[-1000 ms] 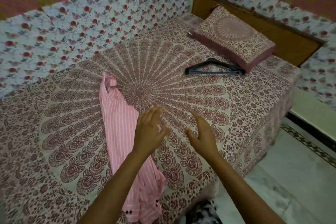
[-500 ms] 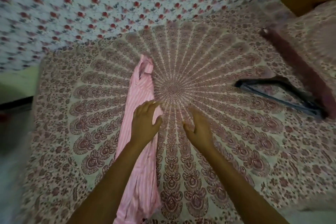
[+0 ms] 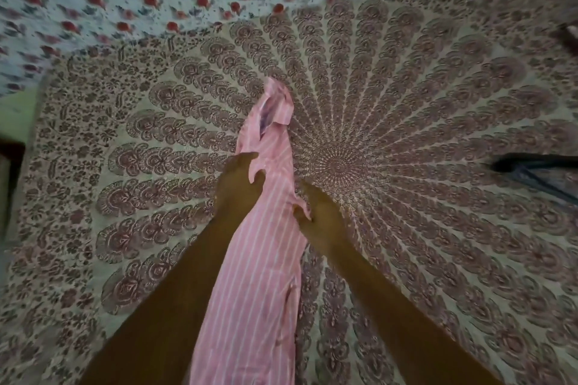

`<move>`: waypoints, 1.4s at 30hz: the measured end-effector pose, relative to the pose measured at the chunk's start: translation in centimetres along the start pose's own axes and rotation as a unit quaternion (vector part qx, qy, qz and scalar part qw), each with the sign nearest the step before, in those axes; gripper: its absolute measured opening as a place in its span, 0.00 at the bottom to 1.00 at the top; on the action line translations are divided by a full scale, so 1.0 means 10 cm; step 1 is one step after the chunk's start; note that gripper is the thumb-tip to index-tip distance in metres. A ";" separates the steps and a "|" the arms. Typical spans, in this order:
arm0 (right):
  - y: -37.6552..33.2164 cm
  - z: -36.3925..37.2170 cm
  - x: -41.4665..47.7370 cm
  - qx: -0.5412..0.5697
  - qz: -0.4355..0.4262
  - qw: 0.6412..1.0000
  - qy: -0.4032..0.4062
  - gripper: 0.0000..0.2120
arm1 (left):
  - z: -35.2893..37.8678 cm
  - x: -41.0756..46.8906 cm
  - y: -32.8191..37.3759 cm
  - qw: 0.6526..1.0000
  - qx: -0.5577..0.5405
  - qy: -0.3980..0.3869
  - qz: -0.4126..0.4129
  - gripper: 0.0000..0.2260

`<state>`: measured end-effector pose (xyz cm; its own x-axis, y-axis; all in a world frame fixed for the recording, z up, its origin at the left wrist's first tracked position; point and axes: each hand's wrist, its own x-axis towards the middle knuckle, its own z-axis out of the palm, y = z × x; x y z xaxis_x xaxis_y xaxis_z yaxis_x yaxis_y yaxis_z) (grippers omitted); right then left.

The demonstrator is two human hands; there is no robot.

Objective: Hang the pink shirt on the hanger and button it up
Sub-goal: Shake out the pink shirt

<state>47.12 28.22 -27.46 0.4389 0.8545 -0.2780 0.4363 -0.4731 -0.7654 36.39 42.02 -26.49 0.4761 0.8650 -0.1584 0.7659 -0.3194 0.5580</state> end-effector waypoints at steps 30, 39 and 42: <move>0.20 0.29 0.83 0.309 0.254 0.912 0.091 0.14 | 0.62 1.01 -0.02 0.999 0.029 -0.014 -0.025 0.14; -0.24 -0.37 0.01 0.255 0.143 0.949 0.118 0.21 | -0.45 0.39 0.82 0.987 -0.072 0.109 0.094 0.11; -0.48 -0.77 -0.42 0.241 0.096 0.949 0.180 0.11 | -0.94 0.03 1.14 0.962 -0.243 0.084 0.090 0.10</move>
<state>49.23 25.25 -18.20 0.7510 0.5935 -0.2893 -0.0509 -0.3848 -0.9216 41.19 42.28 -12.50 0.4752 0.8755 0.0878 0.3659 -0.2874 0.8852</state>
